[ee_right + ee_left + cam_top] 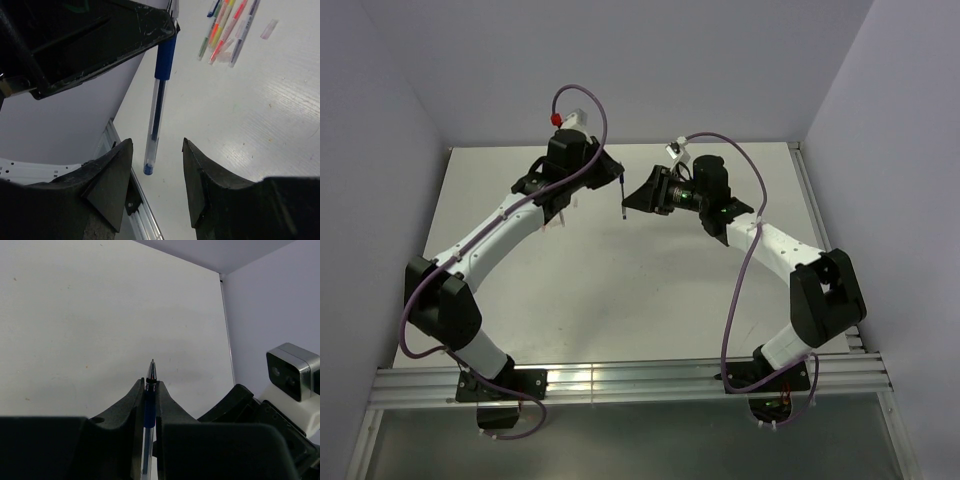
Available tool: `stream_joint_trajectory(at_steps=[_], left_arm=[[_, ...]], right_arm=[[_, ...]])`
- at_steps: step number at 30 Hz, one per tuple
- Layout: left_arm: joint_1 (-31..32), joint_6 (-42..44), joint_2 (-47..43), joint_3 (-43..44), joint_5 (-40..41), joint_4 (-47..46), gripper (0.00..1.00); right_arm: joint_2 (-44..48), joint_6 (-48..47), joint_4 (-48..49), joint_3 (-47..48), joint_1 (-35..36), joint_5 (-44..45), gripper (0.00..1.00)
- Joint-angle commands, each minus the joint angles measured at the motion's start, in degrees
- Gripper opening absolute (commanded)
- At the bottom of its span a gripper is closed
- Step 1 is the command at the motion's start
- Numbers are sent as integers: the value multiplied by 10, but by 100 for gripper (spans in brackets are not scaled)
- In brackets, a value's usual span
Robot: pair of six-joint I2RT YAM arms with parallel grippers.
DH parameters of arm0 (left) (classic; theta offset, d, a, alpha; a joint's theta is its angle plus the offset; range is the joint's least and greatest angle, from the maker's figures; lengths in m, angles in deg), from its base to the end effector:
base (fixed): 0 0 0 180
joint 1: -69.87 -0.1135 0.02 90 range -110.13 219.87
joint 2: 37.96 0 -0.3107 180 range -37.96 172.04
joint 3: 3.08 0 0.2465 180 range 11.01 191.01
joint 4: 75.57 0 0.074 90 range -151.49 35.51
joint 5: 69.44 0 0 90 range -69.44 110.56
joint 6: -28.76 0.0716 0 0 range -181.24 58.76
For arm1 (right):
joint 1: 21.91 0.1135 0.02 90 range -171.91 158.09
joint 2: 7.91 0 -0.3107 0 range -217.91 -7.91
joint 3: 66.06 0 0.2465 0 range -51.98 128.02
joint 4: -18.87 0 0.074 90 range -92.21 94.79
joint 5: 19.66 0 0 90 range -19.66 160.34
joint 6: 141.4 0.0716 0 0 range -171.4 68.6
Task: Insert the pens into the pen caps
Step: Pick up the pen from the corner of the board.
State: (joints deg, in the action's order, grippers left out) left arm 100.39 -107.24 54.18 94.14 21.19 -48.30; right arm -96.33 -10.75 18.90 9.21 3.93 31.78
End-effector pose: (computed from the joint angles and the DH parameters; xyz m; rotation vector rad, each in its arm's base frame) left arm 0.3553 -0.2085 0.3908 -0.2851 2.0408 -0.8487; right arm 0.3208 0.2050 0.3385 -0.2806 1.9686 1.3943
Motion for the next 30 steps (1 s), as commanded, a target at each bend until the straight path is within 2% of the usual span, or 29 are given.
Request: stream_joint_trajectory(at_steps=[1,15,26,30], left_arm=[[10,-8,-23,9,-19,-29,0],[29,-18,-30,-10,-25,-55,0],[38,-23,-27,-14,-19,-66,0],[42,-25,-29,-17,-15,-69,0]], right_arm=[[-2,1,27,32,5,9,52],[-18,14,29,46,7,13,51],[-18,10,16,50,7,18,38],[-18,6,9,51,7,20,31]])
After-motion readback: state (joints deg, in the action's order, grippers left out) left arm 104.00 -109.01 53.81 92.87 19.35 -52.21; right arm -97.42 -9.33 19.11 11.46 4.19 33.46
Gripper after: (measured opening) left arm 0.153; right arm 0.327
